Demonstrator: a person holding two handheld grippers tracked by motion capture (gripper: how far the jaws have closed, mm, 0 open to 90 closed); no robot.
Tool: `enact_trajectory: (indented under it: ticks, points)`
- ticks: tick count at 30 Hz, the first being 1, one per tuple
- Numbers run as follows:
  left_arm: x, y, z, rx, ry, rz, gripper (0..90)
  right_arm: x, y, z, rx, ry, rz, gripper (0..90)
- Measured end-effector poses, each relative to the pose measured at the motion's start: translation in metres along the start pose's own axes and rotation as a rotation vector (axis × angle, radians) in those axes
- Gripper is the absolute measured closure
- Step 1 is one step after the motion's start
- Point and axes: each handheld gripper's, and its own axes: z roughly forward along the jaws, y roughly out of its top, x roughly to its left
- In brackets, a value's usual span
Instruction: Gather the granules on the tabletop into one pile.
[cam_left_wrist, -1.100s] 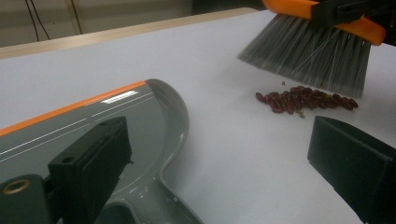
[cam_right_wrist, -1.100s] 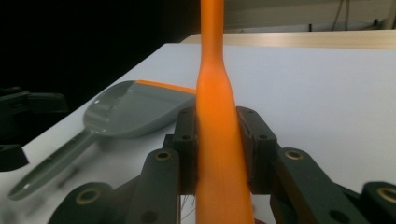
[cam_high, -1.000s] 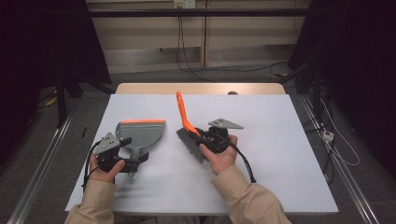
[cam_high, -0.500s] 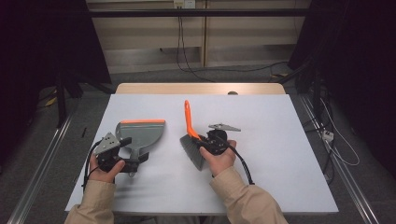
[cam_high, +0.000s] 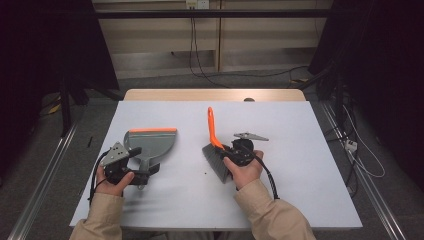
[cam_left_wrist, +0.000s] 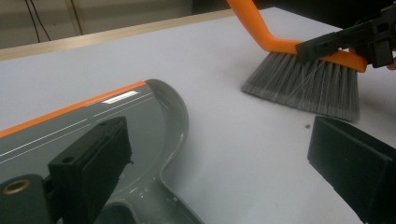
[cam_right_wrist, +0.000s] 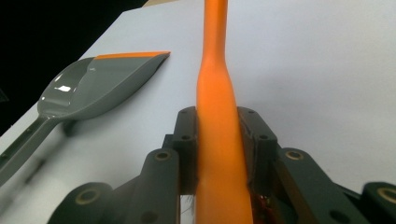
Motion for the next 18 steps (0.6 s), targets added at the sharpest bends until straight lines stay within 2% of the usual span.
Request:
enact_trajectory:
  ticks: [4, 10, 12, 14, 16, 17, 18]
  points:
    - [0.0, 0.0, 0.0, 0.0, -0.003, -0.003, 5.7, 0.005, 0.003, -0.003, -0.026, 0.044, -0.001, 71.3]
    - [0.0, 0.0, 0.001, 0.005, -0.003, 0.001, 5.6, 0.033, 0.003, 0.0, -0.02, 0.127, -0.016, 71.3]
    - [0.0, 0.0, 0.0, 0.009, -0.001, 0.007, 5.7, 0.04, -0.001, 0.006, -0.006, 0.158, 0.008, 71.3]
    - [0.0, 0.0, 0.0, -0.001, -0.001, -0.002, 5.6, 0.044, -0.007, 0.013, 0.022, 0.157, -0.009, 71.3]
    - [0.0, 0.0, 0.0, -0.002, -0.001, -0.004, 5.6, 0.043, -0.013, 0.019, 0.052, 0.145, -0.008, 71.3]
    - [0.0, 0.0, 0.0, -0.002, -0.001, -0.004, 5.7, 0.041, -0.014, 0.019, 0.038, 0.133, -0.009, 71.3]
    - [0.0, 0.0, -0.001, -0.002, -0.001, -0.005, 5.7, 0.038, -0.013, 0.018, 0.047, 0.126, -0.001, 71.2]
